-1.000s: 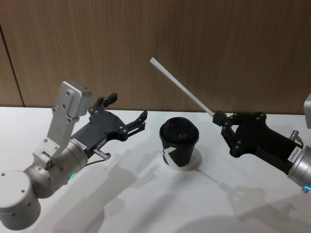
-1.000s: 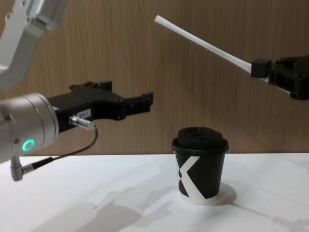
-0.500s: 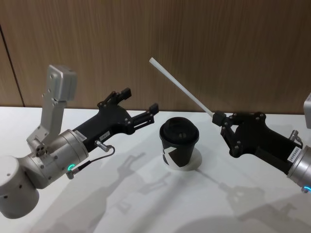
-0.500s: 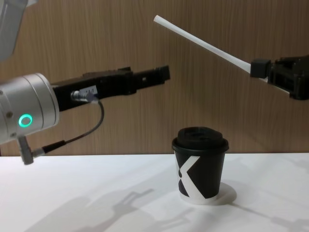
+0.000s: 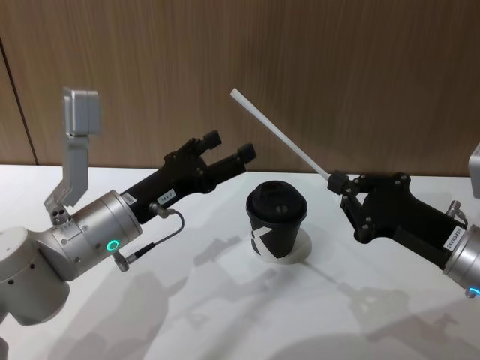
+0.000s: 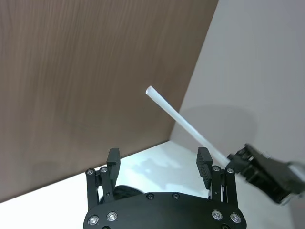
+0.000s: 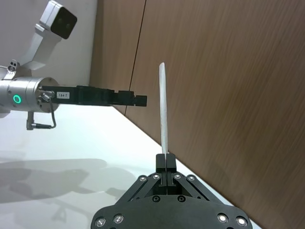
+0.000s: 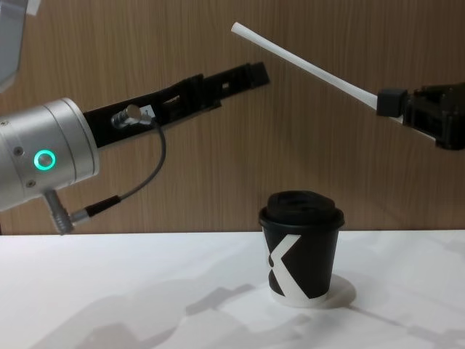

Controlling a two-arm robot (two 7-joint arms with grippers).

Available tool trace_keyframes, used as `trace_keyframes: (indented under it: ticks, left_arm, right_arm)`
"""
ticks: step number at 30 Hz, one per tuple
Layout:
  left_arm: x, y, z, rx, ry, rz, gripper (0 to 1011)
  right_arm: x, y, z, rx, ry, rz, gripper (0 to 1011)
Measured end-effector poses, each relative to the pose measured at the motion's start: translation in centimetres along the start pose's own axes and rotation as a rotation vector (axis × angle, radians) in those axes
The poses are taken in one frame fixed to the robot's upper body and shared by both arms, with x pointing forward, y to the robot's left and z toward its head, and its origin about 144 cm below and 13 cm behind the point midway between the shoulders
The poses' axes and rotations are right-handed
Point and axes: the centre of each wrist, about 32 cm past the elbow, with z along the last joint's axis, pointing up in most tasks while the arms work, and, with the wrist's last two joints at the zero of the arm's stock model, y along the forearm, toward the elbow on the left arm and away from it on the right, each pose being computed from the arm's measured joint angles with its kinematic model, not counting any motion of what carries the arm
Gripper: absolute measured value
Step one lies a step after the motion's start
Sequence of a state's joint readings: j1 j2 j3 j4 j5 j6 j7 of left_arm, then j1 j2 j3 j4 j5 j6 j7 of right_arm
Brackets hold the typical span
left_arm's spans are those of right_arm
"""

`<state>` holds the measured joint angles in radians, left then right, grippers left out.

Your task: Pick up the straw with one hand, pass it to the other hand, and insert it into the cup.

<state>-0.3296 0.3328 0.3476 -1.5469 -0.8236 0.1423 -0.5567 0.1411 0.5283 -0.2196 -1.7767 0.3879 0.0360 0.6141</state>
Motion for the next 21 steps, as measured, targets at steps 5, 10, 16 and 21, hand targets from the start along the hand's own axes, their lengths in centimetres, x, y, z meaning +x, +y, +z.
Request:
trace_keyframes:
  ticks: [5,10,16,21]
  left_arm:
    - [0.5,-0.6,-0.4,-0.024,0.110,-0.035,1007]
    - [0.9,-1.2,-1.0,-0.044,0.208,-0.068,1006]
    - [1.3,-2.4,-1.8,-0.063,0.319,-0.116,1007]
    - [1.4,-3.3,-2.4,-0.071,0.378,-0.154,1007]
  right_arm:
    - [0.0,0.0,0.0,0.000,0.000,0.000,7]
    - [0.0,0.0,0.0,0.000,0.000,0.000,8]
    - [0.0,0.0,0.0,0.000,0.000,0.000,7]
    - [0.0,0.0,0.0,0.000,0.000,0.000,7]
